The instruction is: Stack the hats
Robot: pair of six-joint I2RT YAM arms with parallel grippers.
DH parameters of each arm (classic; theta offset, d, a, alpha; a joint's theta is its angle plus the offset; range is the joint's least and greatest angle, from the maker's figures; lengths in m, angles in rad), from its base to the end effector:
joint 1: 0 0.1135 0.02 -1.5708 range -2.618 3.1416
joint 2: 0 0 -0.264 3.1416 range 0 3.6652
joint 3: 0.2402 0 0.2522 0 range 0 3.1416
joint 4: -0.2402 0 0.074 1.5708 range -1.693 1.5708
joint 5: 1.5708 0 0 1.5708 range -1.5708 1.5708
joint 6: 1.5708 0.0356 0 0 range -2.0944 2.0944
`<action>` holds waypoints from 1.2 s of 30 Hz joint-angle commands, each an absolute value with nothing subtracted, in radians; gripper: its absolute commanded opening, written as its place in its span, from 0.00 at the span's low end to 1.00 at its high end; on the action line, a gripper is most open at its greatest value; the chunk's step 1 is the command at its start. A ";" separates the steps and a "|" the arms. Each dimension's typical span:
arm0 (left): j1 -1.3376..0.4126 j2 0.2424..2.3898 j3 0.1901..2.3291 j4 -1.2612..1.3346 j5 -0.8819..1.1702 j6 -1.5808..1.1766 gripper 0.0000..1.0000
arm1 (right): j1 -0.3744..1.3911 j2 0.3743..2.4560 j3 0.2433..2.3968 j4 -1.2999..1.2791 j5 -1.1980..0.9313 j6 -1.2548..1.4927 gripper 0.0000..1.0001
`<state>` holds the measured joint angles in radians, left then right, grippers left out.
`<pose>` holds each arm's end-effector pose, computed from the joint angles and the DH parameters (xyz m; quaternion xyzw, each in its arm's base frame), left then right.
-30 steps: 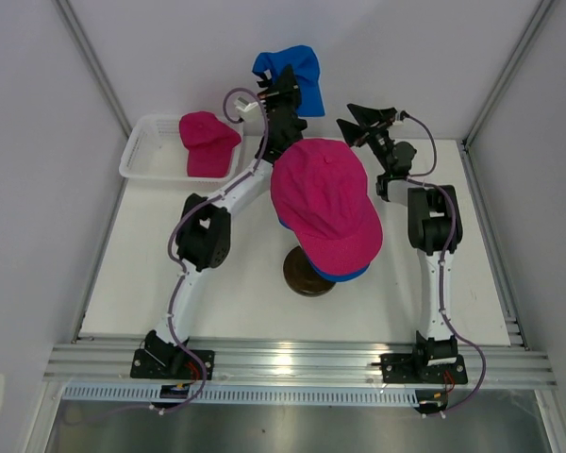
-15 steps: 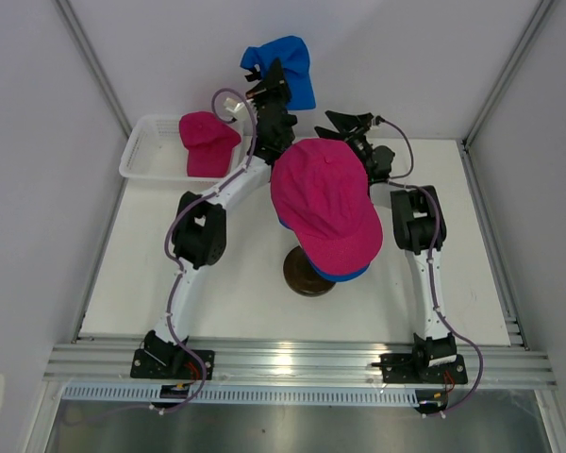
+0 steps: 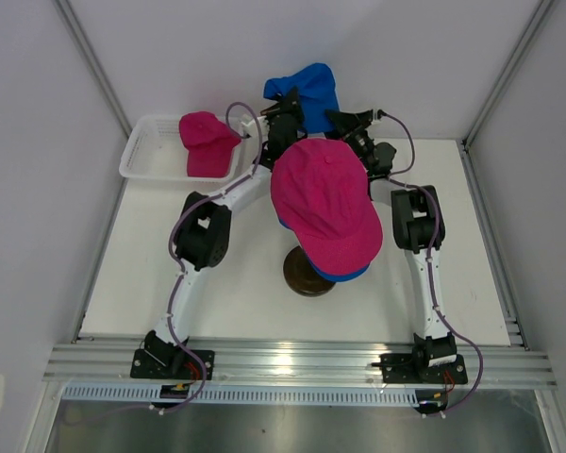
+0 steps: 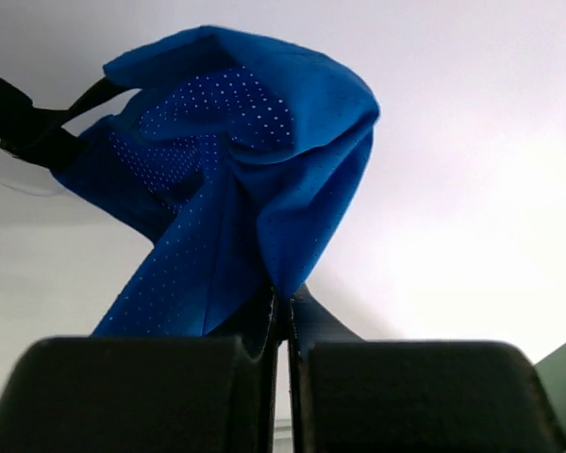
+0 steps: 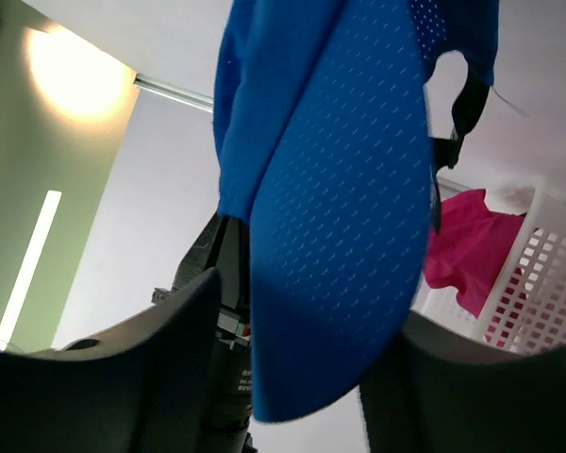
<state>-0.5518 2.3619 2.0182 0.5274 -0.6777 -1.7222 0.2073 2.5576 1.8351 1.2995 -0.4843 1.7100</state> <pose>0.4874 -0.2738 0.2916 -0.5461 0.3614 -0.5688 0.4976 0.5369 0.1299 0.1996 0.1619 0.4821 0.7641 0.3968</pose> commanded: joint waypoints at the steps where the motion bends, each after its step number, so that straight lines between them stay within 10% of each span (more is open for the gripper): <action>1: -0.564 2.301 2.040 0.537 -0.627 -1.759 0.01 | 0.196 2.560 1.870 1.450 -0.488 1.701 0.56; 7: -0.569 2.269 1.978 0.561 -0.638 -1.721 0.01 | 0.173 2.533 1.832 1.472 -0.496 1.716 0.01; 14: -0.552 2.181 1.833 0.724 -0.617 -1.588 0.06 | 0.098 2.496 1.830 1.453 -0.564 1.717 0.00; 20: -0.479 2.024 1.563 0.952 -0.566 -1.419 0.66 | 0.046 2.430 1.956 1.387 -0.728 1.787 0.00; 21: -0.463 1.993 1.537 0.984 -0.542 -1.393 0.96 | 0.035 2.407 1.962 1.297 -0.747 1.781 0.00; 22: -0.447 1.961 1.507 0.998 -0.523 -1.325 1.00 | 0.032 2.379 1.965 1.211 -0.767 1.764 0.00; 29: -0.314 1.613 1.263 0.867 -0.330 -0.812 1.00 | 0.044 2.028 1.856 0.602 -0.758 1.485 0.00; 36: -0.314 1.574 1.520 0.135 -0.434 -0.134 1.00 | 0.121 1.636 1.715 0.236 -0.448 1.498 0.00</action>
<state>-0.3061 1.5631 1.4178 0.5018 -0.3992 -0.5507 0.0898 1.7977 1.7901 0.3763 -0.6109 1.4700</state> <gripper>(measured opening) 0.995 0.032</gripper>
